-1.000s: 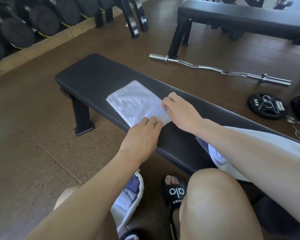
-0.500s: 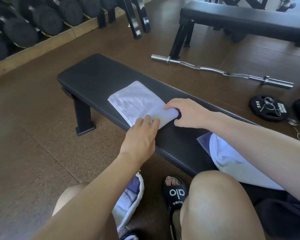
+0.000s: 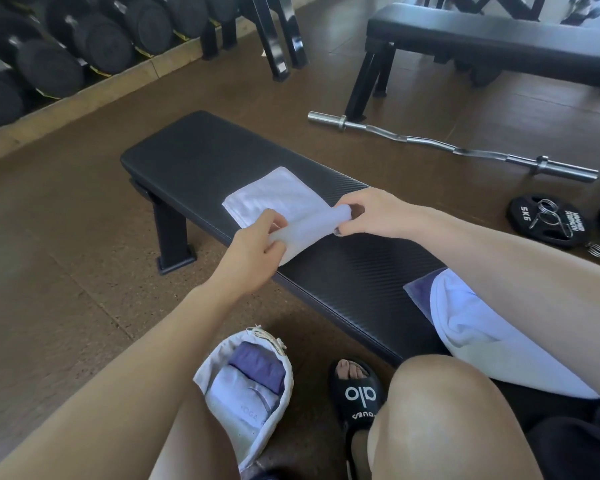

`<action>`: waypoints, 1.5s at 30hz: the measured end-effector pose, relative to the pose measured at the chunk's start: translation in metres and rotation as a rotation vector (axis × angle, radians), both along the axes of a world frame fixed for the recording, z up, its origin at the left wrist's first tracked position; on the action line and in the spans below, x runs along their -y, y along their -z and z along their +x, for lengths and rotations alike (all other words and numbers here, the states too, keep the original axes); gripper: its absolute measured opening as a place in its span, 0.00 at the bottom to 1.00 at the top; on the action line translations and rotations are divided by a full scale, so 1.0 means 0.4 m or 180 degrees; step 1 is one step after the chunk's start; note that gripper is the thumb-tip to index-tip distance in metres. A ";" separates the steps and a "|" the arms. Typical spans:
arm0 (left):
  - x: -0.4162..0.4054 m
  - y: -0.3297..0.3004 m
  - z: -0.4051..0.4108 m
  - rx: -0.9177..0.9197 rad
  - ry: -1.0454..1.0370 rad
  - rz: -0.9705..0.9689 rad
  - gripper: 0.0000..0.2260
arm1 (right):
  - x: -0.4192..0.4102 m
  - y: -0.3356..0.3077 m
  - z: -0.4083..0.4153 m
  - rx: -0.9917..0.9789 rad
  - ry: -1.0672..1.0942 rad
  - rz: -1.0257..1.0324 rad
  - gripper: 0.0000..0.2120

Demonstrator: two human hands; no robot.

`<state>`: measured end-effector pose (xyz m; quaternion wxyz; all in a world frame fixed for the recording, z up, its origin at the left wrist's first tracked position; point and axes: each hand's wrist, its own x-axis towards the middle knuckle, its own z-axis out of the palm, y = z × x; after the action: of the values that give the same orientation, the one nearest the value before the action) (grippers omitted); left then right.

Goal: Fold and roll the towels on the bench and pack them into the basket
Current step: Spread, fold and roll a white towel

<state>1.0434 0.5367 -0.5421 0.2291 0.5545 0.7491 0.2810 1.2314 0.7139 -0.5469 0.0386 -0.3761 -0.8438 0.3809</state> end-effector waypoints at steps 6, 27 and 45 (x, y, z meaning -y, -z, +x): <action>-0.010 0.027 -0.043 0.0537 -0.0433 0.0214 0.07 | -0.047 -0.007 -0.025 0.0560 -0.0025 -0.0491 0.18; -0.065 0.016 -0.008 -0.2765 0.0523 0.0205 0.16 | -0.021 -0.024 -0.113 0.0557 0.0928 -0.0686 0.15; -0.011 -0.031 0.005 -0.2803 0.1167 -0.0366 0.05 | 0.071 -0.033 -0.019 -0.0396 -0.0265 0.0677 0.23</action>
<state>1.0456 0.5410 -0.5296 -0.0338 0.7301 0.6791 -0.0675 1.2236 0.6857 -0.5336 0.1147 -0.3102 -0.8903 0.3131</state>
